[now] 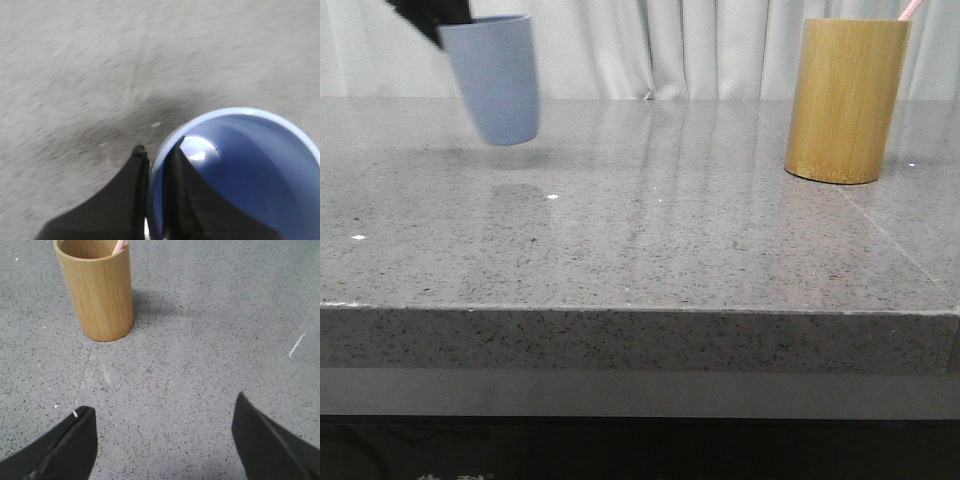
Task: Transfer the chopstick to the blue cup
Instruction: 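Carry the blue cup toward the bamboo holder and set it down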
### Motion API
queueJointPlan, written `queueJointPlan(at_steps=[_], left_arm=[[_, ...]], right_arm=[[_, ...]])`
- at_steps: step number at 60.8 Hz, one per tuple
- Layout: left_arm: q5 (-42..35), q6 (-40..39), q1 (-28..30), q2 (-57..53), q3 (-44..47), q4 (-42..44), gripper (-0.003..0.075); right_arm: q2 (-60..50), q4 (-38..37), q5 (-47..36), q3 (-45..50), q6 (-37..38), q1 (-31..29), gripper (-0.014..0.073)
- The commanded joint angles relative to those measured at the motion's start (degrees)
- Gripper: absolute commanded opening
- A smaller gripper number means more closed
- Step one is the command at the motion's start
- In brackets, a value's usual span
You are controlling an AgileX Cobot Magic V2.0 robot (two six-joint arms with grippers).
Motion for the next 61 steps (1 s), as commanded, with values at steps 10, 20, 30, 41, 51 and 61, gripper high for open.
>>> queueJointPlan(at_steps=[10, 20, 30, 41, 51, 61], left_arm=[[-1.39, 0.60, -8.66, -0.39, -9.32, -1.74, -0.0019], [2.33, 0.71, -12.49, 4.06, -15.64, -1.70, -0.0019], [3.42, 0.82, -14.53, 7.14, -18.78, -1.27, -0.0019], [3.69, 0.82, -15.15, 8.83, -19.01, -1.18, -0.0019], [4.20, 0.82, -15.15, 9.43, -19.01, -1.03, -0.0019], [6.35, 0.82, -15.15, 9.73, -19.01, -0.72, -0.0006]], right_arm=[[0.52, 0.00, -3.48, -1.87, -0.18, -0.19, 0.0571], [0.57, 0.00, -3.48, -1.87, -0.18, -0.19, 0.0571], [0.57, 0.00, -3.48, -1.87, -0.18, -0.19, 0.0571], [0.57, 0.00, -3.48, -1.87, -0.18, -0.19, 0.0571], [0.57, 0.00, -3.48, -1.87, -0.18, -0.19, 0.0571], [0.57, 0.00, -3.48, -1.87, -0.18, -0.19, 0.0571]])
